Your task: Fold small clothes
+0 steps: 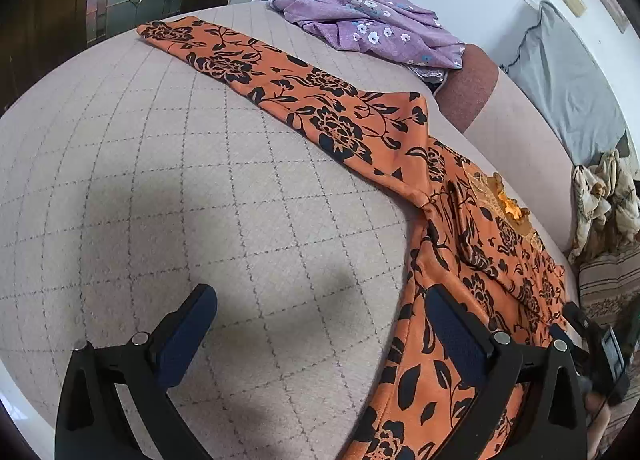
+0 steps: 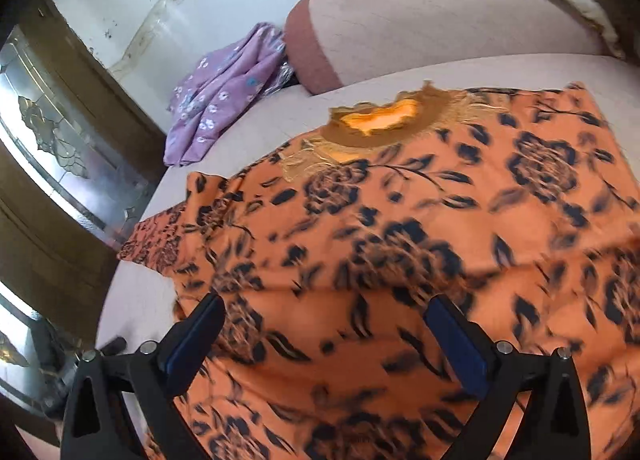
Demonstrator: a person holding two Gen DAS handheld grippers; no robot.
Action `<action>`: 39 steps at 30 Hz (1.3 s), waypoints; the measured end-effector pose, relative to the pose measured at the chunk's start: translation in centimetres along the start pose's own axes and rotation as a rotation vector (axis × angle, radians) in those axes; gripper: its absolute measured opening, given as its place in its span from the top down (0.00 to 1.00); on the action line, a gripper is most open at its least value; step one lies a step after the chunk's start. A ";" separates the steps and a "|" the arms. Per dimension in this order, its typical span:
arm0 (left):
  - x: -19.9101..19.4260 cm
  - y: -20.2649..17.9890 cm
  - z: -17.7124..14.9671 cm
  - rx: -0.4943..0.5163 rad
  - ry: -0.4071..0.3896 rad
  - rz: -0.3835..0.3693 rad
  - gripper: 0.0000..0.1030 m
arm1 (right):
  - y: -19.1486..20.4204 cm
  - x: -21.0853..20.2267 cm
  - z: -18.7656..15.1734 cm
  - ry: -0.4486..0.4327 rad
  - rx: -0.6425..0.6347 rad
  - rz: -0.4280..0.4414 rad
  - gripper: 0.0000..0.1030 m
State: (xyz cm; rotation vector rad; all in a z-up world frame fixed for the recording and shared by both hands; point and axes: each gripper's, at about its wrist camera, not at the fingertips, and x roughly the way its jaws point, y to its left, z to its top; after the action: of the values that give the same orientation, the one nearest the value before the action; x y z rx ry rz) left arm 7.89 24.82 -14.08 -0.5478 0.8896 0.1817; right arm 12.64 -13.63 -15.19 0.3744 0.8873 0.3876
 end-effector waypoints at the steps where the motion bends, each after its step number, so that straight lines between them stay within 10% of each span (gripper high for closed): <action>1: 0.0 -0.1 0.0 0.005 0.000 0.003 0.00 | 0.2 -0.7 -0.4 -0.031 -0.018 -0.014 0.01; 9: -1.9 0.3 1.5 0.001 -0.080 0.001 0.00 | 1.7 0.4 -4.8 -0.099 -0.186 -0.137 0.00; 20: 3.0 12.0 19.8 -0.330 -0.147 0.119 0.05 | -1.0 1.5 -4.4 -0.054 -0.070 -0.090 0.00; 29: 8.3 16.8 24.3 -0.385 -0.154 0.310 0.19 | -1.4 1.8 -4.6 -0.061 -0.056 -0.070 0.00; 31: 9.1 16.0 24.8 -0.316 -0.128 0.441 0.75 | -1.4 1.8 -4.6 -0.061 -0.056 -0.070 0.00; 33: 9.5 16.3 25.4 -0.303 -0.113 0.487 0.93 | -1.4 1.9 -4.6 -0.061 -0.057 -0.071 0.00; 39: 3.9 9.6 26.2 -0.103 -0.270 0.504 0.96 | -1.4 1.9 -4.6 -0.061 -0.056 -0.070 0.00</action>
State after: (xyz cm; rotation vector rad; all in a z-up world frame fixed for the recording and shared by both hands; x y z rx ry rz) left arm 24.78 46.43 -7.56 -0.3733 0.7425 0.7449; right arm 10.26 -13.24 -19.79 0.3012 0.8259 0.3343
